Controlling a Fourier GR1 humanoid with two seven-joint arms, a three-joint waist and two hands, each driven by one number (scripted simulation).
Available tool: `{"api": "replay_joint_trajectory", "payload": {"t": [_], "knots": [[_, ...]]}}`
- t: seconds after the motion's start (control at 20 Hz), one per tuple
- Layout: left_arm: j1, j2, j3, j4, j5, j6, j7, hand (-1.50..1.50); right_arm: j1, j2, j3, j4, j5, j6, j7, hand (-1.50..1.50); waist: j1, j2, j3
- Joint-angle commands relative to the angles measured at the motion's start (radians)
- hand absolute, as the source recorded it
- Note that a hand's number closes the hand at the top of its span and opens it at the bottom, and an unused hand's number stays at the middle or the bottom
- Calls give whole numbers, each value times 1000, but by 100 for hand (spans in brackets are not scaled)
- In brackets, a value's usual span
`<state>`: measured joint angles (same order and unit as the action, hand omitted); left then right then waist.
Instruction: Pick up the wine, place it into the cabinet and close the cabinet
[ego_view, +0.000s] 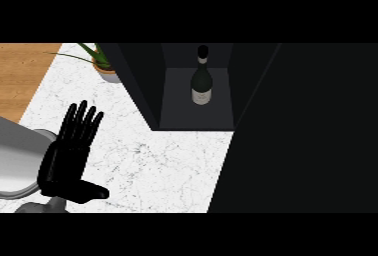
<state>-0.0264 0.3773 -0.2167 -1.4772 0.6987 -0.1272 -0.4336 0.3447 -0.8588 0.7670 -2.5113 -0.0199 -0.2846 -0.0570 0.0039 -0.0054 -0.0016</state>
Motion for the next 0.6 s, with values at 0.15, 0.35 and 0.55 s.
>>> {"api": "replay_joint_trajectory", "payload": {"t": [0.15,0.35,0.55], "knots": [[89,102,96,-80,70,-76,29,-150,-27,56,99,-190,13,-3,122,150,4,-1,-1],[78,140,151,-25,109,-143,35,-150,-88,109,153,-148,53,2,142,150,3,1,-2],[72,146,157,-11,107,-168,34,-150,-134,112,158,-181,19,24,221,150,5,3,-3]]}}
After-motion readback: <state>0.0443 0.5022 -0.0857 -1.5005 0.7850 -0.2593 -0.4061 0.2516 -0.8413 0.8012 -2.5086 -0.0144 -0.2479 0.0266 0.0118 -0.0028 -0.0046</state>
